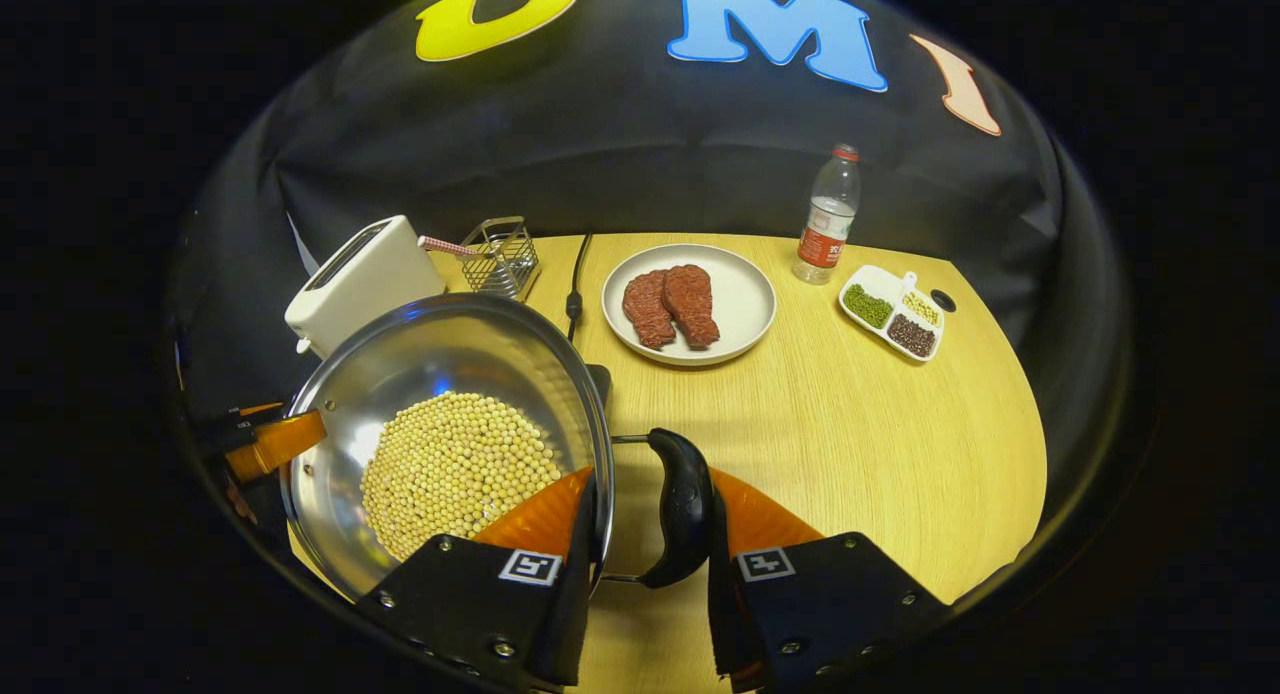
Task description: First push the handle of the pot to place it horizontally, then grasp the pot with both hands and set it on the induction cooktop.
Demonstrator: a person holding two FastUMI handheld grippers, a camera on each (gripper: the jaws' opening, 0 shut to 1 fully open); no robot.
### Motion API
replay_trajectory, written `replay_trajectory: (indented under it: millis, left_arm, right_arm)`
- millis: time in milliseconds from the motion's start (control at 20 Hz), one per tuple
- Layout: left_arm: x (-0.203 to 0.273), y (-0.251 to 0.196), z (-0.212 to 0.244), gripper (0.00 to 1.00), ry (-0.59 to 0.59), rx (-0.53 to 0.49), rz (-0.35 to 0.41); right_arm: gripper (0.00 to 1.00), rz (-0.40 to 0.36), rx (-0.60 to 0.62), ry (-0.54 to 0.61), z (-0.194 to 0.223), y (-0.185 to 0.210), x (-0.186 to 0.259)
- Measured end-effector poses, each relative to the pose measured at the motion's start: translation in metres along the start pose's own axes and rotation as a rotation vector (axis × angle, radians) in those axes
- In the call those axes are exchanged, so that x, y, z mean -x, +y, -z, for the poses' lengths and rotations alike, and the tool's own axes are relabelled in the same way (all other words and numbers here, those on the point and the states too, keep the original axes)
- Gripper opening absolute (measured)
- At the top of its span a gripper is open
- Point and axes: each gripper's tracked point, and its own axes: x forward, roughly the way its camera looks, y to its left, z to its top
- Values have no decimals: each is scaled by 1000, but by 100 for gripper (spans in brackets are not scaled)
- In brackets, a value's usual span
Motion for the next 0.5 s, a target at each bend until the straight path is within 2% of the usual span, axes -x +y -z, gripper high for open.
replay_trajectory:
  millis: [100,250,300,350,450,500]
  left_arm:
    - [-3,8,1,60,4,-1,1]
    - [-7,17,2,57,6,3,-6]
    - [-9,20,2,60,6,-1,-9]
    - [-9,21,3,57,8,-1,-10]
    - [-11,26,5,63,12,1,-8]
    - [-12,28,5,61,15,3,-8]
  right_arm:
    - [49,2,1,5,0,6,-4]
    - [49,-4,1,11,3,15,-10]
    - [49,-6,3,14,3,17,-11]
    - [49,-7,2,17,4,19,-14]
    - [49,-8,0,22,6,23,-16]
    - [49,-7,0,26,8,25,-17]
